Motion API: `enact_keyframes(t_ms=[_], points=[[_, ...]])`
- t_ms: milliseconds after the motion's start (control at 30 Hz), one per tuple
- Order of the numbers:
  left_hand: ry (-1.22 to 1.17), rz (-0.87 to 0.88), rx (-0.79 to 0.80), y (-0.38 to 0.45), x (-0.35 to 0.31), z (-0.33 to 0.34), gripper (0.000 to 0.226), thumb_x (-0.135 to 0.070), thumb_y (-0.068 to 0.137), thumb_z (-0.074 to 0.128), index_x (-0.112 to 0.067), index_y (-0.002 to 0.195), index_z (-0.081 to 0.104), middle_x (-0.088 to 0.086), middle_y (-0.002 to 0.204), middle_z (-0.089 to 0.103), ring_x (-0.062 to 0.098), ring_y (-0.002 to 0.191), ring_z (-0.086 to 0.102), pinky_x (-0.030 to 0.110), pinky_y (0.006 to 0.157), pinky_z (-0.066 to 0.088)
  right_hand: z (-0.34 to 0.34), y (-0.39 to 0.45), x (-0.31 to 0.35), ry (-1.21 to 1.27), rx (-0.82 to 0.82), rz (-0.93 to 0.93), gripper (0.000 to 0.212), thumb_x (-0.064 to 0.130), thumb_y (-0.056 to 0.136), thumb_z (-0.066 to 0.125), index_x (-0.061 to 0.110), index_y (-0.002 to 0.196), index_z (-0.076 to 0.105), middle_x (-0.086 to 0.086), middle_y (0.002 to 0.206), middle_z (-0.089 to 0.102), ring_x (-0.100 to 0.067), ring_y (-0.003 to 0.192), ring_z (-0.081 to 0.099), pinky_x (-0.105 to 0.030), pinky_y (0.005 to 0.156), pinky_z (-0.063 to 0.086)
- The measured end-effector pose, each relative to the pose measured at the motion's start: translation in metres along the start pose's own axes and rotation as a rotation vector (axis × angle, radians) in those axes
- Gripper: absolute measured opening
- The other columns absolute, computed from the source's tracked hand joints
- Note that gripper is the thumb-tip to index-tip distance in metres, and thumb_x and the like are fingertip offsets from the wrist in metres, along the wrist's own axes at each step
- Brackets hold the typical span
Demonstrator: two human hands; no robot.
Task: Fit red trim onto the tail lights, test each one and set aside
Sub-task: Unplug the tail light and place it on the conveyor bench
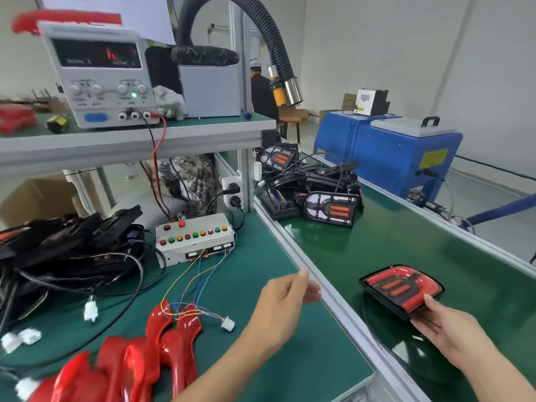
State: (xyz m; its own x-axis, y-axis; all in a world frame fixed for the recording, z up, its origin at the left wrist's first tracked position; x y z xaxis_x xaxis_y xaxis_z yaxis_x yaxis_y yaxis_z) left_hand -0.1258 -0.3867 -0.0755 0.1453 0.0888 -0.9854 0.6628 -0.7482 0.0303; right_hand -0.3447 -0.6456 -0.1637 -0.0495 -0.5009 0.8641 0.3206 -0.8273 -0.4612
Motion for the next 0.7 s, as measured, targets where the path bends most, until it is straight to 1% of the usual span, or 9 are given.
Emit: enact_keyframes(t_ms=[100,233,367,433,533,600,633,667,700], points=[[-0.025,-0.005,-0.021,-0.035,0.002,-0.012,0.056,-0.064,0.093,0.041,-0.023,0.09,0.078,-0.008,0.092,0.079,0.009,0.094,0.073,0.041,0.098,0.052,0.008,0.003,0.005,0.042,-0.016,-0.018,0.015,0.006,0.103,0.055,-0.004,0.092,0.056,-0.029,0.117,0.06,-0.033,0.094,0.063,-0.036,0.083,0.06],[-0.032,-0.049,-0.034,-0.062,0.009,-0.004,0.047,-0.054,0.1,0.044,-0.022,0.09,0.077,-0.008,0.092,0.079,0.008,0.092,0.073,0.039,0.098,0.054,0.008,0.011,0.016,0.095,-0.045,-0.038,0.018,0.005,0.104,0.053,-0.006,0.119,0.054,-0.032,0.136,0.055,-0.033,0.111,0.057,-0.044,0.105,0.048],[-0.01,-0.094,0.004,-0.082,0.015,0.019,0.038,-0.036,0.107,0.046,-0.02,0.091,0.077,-0.009,0.092,0.079,0.005,0.091,0.073,0.031,0.096,0.054,0.005,0.012,0.017,0.063,-0.036,-0.029,0.036,0.007,0.104,0.053,-0.008,0.136,0.049,-0.033,0.137,0.055,-0.034,0.111,0.058,-0.045,0.107,0.047],[0.023,-0.1,0.015,-0.092,0.017,0.026,0.034,-0.034,0.107,0.049,-0.02,0.092,0.076,-0.01,0.092,0.079,0.003,0.091,0.072,0.025,0.093,0.053,0.001,0.01,0.013,0.02,-0.037,-0.012,0.038,0.009,0.104,0.056,-0.009,0.137,0.048,-0.034,0.132,0.058,-0.037,0.109,0.06,-0.046,0.106,0.048],[0.043,-0.104,0.009,-0.11,0.018,0.027,0.031,-0.029,0.106,0.051,-0.02,0.092,0.076,-0.012,0.092,0.078,0.001,0.09,0.071,0.018,0.089,0.052,-0.006,0.007,0.017,-0.051,-0.045,-0.014,0.041,0.016,0.102,0.062,-0.011,0.131,0.051,-0.036,0.119,0.062,-0.04,0.104,0.064,-0.043,0.101,0.052],[0.043,-0.096,0.003,-0.124,0.016,0.022,0.03,-0.027,0.105,0.052,-0.021,0.09,0.077,-0.012,0.091,0.078,0.001,0.09,0.072,0.014,0.086,0.051,-0.012,-0.004,0.023,-0.166,-0.119,-0.061,0.038,0.024,0.1,0.065,-0.01,0.115,0.057,-0.031,0.109,0.066,-0.039,0.096,0.067,-0.039,0.084,0.061],[0.034,-0.094,-0.005,-0.131,0.015,0.018,0.03,-0.027,0.105,0.053,-0.022,0.088,0.078,-0.011,0.09,0.079,0.001,0.09,0.072,0.013,0.085,0.05,-0.018,-0.012,0.03,-0.304,-0.201,-0.13,0.035,0.03,0.1,0.064,-0.005,0.098,0.06,-0.026,0.102,0.07,-0.038,0.089,0.069,-0.041,0.075,0.063],[0.03,-0.087,-0.011,-0.139,0.014,0.013,0.03,-0.028,0.104,0.054,-0.024,0.086,0.078,-0.011,0.09,0.079,0.002,0.091,0.072,0.012,0.084,0.05,-0.023,-0.023,0.039,-0.499,-0.297,-0.235,0.039,0.036,0.1,0.061,0.0,0.085,0.062,-0.021,0.095,0.072,-0.036,0.084,0.07,-0.043,0.073,0.061],[0.032,-0.075,-0.032,-0.146,0.012,0.007,0.029,-0.033,0.101,0.055,-0.027,0.085,0.078,-0.011,0.09,0.078,0.002,0.091,0.072,0.012,0.084,0.05,-0.018,-0.036,0.047,-0.7,-0.348,-0.366,0.041,0.041,0.1,0.058,0.007,0.078,0.061,-0.015,0.09,0.073,-0.035,0.083,0.069,-0.045,0.077,0.058]])
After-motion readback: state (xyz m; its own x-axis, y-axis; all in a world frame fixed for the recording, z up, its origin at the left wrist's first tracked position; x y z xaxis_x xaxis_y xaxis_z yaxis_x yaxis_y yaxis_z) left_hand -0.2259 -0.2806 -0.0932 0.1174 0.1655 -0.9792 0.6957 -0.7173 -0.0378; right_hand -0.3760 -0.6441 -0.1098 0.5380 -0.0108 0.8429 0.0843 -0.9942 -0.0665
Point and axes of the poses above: each hand's wrist, its own y-axis towards the middle knuckle, its own z-axis out of the palm, x = y × z, the point moved 10 cm from there along y, towards the middle knuckle
